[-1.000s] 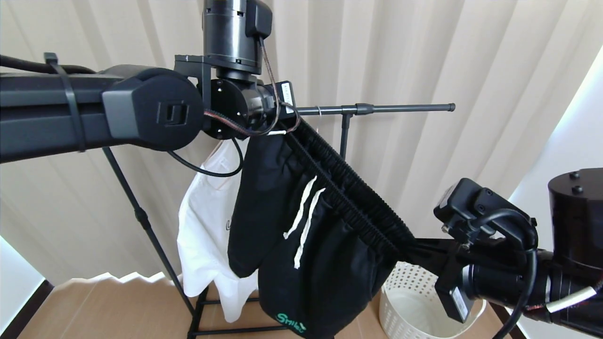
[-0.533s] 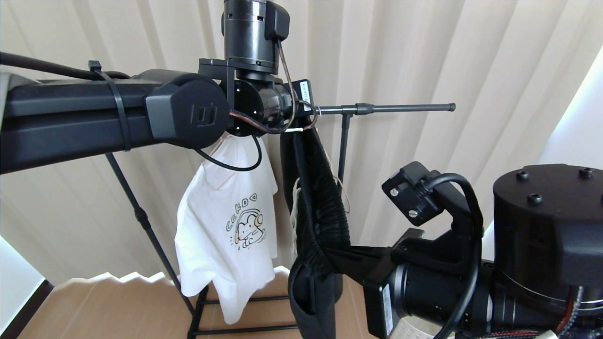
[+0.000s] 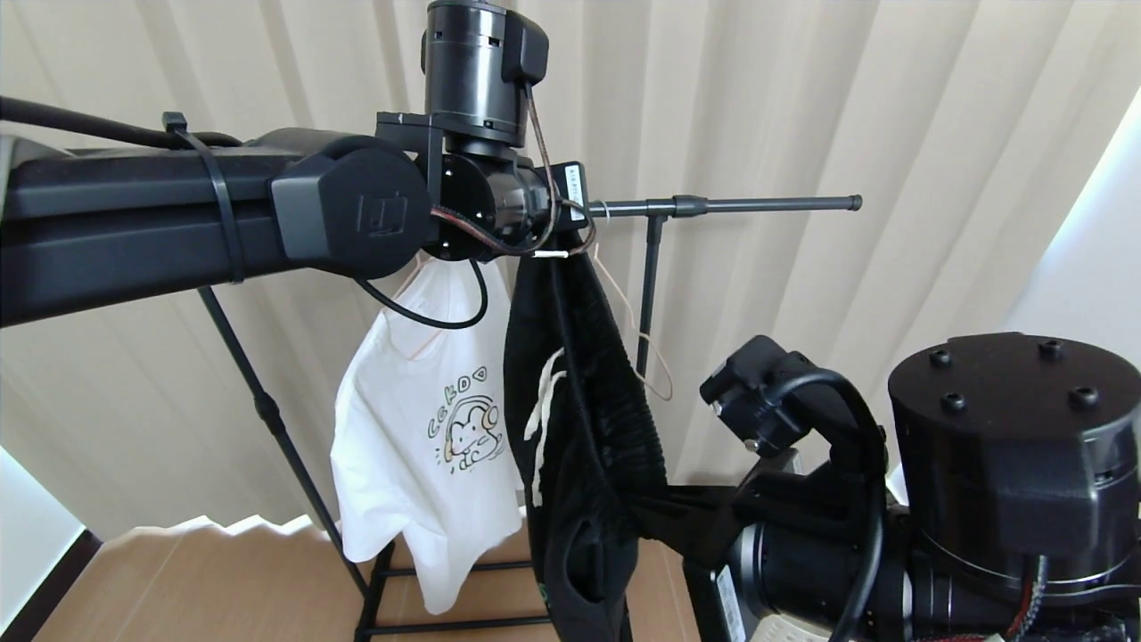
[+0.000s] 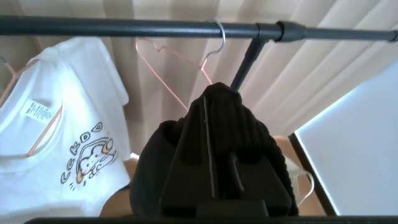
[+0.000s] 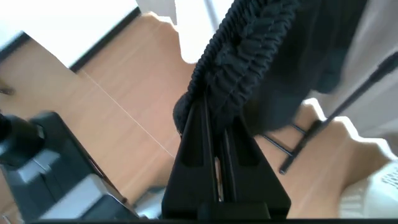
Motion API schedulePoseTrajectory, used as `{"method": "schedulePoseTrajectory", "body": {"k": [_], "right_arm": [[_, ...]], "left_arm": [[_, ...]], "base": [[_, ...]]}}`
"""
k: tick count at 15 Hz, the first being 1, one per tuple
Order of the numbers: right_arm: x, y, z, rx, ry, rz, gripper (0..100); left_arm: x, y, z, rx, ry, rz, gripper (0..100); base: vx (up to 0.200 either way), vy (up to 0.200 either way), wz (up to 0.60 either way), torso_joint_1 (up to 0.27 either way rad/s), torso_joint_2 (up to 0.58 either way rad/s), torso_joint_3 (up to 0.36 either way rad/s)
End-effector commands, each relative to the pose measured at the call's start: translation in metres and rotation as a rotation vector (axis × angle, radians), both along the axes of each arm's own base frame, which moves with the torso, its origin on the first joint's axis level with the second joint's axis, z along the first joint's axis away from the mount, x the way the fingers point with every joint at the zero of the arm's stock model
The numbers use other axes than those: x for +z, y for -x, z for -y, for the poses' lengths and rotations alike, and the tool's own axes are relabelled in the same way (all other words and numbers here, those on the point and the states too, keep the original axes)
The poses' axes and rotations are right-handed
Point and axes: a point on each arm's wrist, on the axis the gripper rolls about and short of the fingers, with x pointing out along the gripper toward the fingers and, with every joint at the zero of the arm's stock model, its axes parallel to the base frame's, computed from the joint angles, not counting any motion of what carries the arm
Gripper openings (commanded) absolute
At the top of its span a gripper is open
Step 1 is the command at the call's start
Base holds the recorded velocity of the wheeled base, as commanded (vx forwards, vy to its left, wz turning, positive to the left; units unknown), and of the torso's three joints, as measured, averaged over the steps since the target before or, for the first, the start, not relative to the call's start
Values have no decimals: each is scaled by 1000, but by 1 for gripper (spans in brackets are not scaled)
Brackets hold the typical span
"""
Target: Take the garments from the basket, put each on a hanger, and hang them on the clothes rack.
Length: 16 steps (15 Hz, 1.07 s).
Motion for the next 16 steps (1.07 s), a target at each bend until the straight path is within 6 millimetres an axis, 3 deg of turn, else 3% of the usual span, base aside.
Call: {"method": "schedulePoseTrajectory", "body": {"k": [1,3,4,7,9,10,11,12,16], "right_arm": [[0,-12,28,-50,128,23,0],[-1,-30,44,-120,196,17,0],[-2,-53,54,-240,222,19,0],[-6,-101,60,-463,254,26,0],[2,-121,54,-547,150,2,0],[2,-121,54,-547,150,2,0],[9,-144,44,-627,23,-27,0],[13,-153,38,-656,-45,-38,0],[31,-169,10,-724,-317,-98,0]], "left_arm": [[14,11,-10,5,-3,-4,0],[18,20,-17,7,-32,-43,0],[21,32,-26,10,-77,-102,0],[22,57,-43,13,-173,-230,0],[12,77,-54,5,-251,-331,0],[12,77,-54,5,-251,-331,0],[-13,99,-59,-31,-335,-429,0],[-27,110,-58,-57,-372,-473,0],[-92,149,-28,-159,-447,-604,0]], "base": [[0,0,0,0,0,0],[0,0,0,0,0,0],[0,0,0,0,0,0],[0,0,0,0,0,0],[0,0,0,0,0,0],[0,0,0,0,0,0],[0,0,0,0,0,0],[0,0,0,0,0,0],[0,0,0,0,0,0]]}}
